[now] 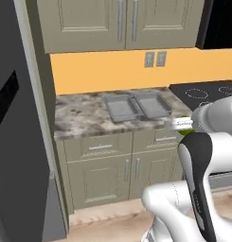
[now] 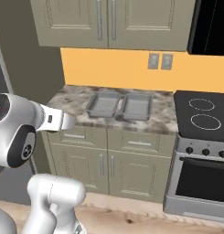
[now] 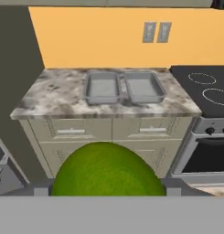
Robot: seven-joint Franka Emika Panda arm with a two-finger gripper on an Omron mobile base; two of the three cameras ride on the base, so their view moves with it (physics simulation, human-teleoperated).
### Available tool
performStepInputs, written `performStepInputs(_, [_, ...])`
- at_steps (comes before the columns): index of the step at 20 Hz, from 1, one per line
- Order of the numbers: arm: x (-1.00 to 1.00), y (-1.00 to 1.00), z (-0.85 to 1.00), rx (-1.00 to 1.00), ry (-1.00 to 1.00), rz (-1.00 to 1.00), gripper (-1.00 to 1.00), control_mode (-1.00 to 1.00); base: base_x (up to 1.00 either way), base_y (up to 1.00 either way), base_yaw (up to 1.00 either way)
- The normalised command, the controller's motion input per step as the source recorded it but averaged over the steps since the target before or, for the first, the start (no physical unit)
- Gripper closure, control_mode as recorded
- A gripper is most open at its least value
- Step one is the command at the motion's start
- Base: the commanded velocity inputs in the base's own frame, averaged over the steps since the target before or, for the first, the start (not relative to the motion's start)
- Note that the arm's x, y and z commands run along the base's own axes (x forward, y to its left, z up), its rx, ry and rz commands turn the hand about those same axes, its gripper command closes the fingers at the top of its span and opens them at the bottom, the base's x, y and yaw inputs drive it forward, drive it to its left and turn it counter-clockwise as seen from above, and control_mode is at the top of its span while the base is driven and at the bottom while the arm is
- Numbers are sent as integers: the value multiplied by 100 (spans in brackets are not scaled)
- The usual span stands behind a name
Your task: Place one lime and one chicken drumstick in each tupperware on the nearby counter, to pack two identical lunches.
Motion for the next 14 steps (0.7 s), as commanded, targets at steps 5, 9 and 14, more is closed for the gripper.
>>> performStepInputs(5, [0,0,0,0,0,0,100,100,100,0,0])
performStepInputs(9, [0,0,0,0,0,0,100,100,100,0,0])
performStepInputs(14, [0,0,0,0,0,0,100,100,79,0,0])
